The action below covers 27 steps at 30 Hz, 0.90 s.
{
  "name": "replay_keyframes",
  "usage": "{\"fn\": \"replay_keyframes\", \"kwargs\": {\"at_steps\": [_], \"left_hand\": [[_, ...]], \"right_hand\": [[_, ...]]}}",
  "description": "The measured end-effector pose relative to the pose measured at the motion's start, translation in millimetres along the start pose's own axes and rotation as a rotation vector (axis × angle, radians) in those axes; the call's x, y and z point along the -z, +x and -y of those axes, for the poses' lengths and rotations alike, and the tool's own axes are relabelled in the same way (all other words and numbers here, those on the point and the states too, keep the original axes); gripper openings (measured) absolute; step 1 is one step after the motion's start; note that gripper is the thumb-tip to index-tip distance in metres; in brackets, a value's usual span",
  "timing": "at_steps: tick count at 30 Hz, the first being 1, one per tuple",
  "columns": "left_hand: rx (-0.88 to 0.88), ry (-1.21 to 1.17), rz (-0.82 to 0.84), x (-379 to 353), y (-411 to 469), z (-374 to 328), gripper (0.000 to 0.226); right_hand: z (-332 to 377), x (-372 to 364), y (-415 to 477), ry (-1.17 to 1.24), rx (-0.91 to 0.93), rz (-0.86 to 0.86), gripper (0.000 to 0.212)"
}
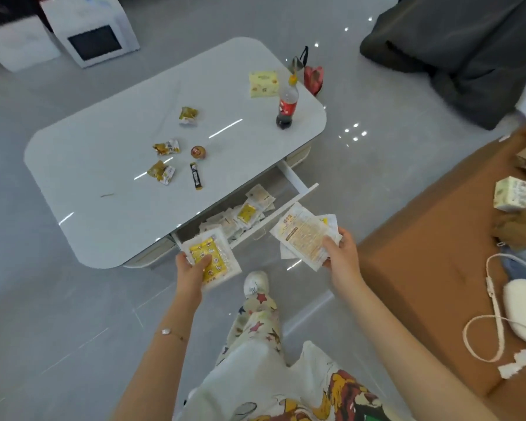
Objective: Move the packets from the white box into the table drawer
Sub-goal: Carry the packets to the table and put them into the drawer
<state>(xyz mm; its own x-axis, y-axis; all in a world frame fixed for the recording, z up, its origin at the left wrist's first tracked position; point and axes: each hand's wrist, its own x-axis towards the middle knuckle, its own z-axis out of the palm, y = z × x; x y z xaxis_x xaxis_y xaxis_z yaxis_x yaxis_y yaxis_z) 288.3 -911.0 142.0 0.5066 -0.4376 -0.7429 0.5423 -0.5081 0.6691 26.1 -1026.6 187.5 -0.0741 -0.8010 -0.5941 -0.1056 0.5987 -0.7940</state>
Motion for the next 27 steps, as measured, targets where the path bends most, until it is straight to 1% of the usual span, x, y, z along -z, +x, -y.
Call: {"fn": "replay_keyframes", "kwargs": {"at_steps": [6,12,16,21,24,25,27], "left_hand": [[0.114,-0.051,-0.115,-17,75,-22,0.040],[0.246,-0.084,-0.211,-42,173,7,0.036],[0.300,-0.074,-0.258,-65,256,47,0.039],[0.306,-0.005,-0.257,-96,364,109,0.054],[0.272,0.084,-0.280,-111,414,139,0.076],[0.283,0.106,-0.281,-115,426,145,0.078],[0.290,0.109,-0.264,-118,448,161,0.069]], "right_hand": [[31,-37,96,-0.195,0.011,0.032,0.021],[7,-86,215,-0.290,-0.053,0.107,0.025],[-39,-129,311,-0.392,-0.073,0.120,0.029],[-113,-181,426,-0.589,-0.080,0.200,0.029],[-152,-209,480,-0.618,-0.198,0.207,0.034],[-165,-215,494,-0.606,-0.245,0.203,0.035],[-185,-225,514,-0.577,-0.299,0.205,0.033]]}}
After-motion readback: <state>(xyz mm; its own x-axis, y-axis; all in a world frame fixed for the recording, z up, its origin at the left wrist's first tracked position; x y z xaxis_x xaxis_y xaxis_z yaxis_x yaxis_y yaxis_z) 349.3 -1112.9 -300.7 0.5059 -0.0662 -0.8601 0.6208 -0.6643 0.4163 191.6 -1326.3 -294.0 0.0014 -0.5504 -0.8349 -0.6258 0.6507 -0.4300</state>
